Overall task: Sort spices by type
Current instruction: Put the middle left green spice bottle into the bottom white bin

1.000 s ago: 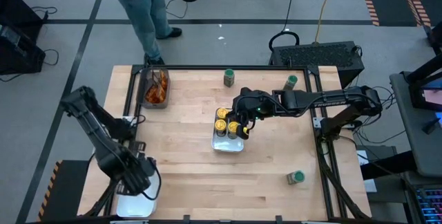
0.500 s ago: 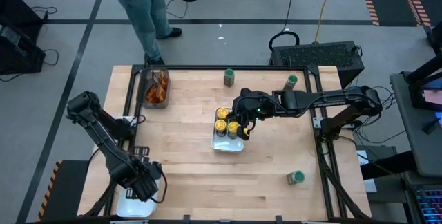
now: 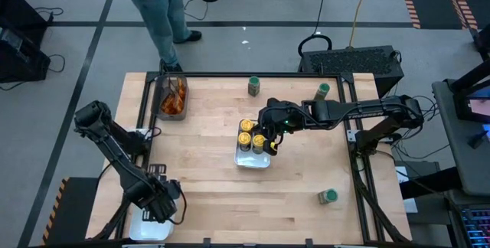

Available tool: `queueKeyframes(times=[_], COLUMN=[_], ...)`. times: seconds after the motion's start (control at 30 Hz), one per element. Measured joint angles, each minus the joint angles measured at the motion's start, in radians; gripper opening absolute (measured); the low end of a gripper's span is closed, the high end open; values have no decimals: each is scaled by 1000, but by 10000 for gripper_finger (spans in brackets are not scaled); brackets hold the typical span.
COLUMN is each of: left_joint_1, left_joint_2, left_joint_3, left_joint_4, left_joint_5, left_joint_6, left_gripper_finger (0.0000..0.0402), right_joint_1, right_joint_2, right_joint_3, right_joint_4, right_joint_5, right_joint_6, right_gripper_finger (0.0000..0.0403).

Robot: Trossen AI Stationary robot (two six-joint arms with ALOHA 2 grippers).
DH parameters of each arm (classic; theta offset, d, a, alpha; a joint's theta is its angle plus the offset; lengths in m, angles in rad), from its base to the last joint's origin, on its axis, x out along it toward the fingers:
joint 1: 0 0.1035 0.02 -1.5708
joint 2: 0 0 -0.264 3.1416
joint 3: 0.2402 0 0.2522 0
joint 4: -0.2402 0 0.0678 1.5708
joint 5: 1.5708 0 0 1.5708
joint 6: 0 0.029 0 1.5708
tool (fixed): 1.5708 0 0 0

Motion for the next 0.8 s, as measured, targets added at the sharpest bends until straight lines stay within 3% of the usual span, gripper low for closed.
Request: queueKeyframes(times=[0.5, 0.8], left_joint_1=[1, 1], left_joint_2=[0, 0], left_joint_3=[-1, -1], left_joint_4=[4, 4], left_joint_5=[-28, -33], left_joint_6=[-78, -77], left_gripper_finger=[212, 236], right_joint_1=[0, 0], right_joint_2=[0, 0], right_joint_3=[0, 0], right_joint_4=[3, 3], right_joint_5=[0, 0], right_joint_6=[-13, -13], right_gripper_finger=[0, 0])
